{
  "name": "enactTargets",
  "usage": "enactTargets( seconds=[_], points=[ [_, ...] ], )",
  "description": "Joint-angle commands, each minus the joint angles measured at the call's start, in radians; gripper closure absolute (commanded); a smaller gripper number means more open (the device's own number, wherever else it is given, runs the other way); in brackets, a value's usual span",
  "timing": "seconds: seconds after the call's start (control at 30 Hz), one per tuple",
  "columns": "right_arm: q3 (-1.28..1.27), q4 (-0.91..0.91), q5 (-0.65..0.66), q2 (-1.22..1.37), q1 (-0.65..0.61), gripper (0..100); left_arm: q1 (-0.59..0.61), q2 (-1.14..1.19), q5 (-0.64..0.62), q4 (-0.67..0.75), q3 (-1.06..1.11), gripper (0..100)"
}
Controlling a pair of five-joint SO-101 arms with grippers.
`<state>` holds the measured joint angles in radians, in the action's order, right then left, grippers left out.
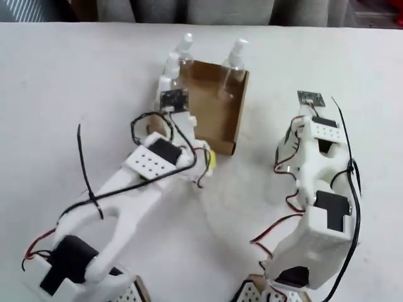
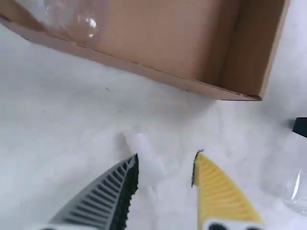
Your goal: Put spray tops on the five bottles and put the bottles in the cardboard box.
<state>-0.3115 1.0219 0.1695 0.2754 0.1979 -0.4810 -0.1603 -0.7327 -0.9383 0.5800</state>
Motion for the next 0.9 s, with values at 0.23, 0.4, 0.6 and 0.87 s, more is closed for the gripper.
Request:
enactTargets(
  seconds=[0.23, 0.4, 0.6, 0.87],
  points=[
    [0.041, -0.002, 0.002, 0.002, 0.002, 97.4, 0.028, 0.216, -0.064, -0.023, -0.124, 80],
    [0.040, -0.002, 0.026, 0.002, 0.002, 97.4, 0.038, 0.302, -0.104, -0.034, -0.164, 80],
    [0.040, -0.002, 0.034, 0.002, 0.002, 97.4, 0.031, 0.326, -0.101, -0.071, -0.169, 80],
    [0.040, -0.005, 0.035, 0.002, 0.002, 97.4, -0.010, 0.335, -0.078, -0.126, -0.203, 80]
  ],
)
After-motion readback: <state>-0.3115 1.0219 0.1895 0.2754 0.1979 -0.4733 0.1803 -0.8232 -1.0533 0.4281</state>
